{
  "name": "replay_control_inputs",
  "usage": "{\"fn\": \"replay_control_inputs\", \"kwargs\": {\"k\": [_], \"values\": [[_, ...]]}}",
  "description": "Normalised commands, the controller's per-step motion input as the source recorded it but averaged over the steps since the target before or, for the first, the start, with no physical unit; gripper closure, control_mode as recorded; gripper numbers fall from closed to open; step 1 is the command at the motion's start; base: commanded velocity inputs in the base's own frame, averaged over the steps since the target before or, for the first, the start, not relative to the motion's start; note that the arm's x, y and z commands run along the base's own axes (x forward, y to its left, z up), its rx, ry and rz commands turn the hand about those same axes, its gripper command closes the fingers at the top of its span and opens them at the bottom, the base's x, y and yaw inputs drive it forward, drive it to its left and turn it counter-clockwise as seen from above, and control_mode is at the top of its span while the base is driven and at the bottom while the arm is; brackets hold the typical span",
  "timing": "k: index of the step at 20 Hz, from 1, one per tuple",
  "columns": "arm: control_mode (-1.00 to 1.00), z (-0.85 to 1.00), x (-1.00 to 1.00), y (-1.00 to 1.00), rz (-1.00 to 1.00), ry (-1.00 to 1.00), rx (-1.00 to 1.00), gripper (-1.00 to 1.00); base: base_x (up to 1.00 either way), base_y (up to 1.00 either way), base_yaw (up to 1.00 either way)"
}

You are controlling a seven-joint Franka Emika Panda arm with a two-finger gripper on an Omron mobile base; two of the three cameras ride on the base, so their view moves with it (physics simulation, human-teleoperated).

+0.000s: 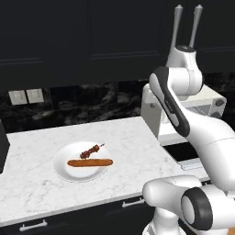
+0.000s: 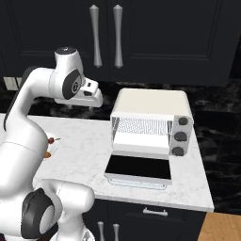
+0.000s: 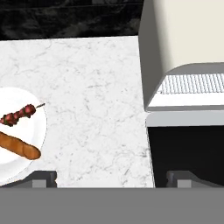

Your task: Pick up the kebab skewer and baguette bread, and place them inside the toaster oven. Close the toaster oven door and start by setting the timer.

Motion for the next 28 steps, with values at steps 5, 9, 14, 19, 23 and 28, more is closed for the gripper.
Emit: {"fn": "replay_control_inputs", "kwargs": {"k": [5,9,14,19,23,28], "values": [[1.0,0.0,0.0,0.0,0.0,0.0,0.0,-1.0,0.01,0.0,0.0],[-1.0,0.0,-0.4,-0.5,0.01,-0.05,0.0,-1.0,0.0,0.0,0.0],[-1.0,0.0,-0.34,-1.0,0.06,-0.03,0.0,-1.0,0.0,0.0,0.0],[-1.0,-0.14,0.02,-0.89,0.06,-0.09,0.0,-1.0,0.0,0.0,0.0],[-1.0,-0.29,0.3,-0.62,0.06,-0.11,0.0,-1.0,0.0,0.0,0.0],[-1.0,-0.28,0.4,-0.35,0.02,-0.06,0.0,-1.0,0.0,0.0,0.0]]}}
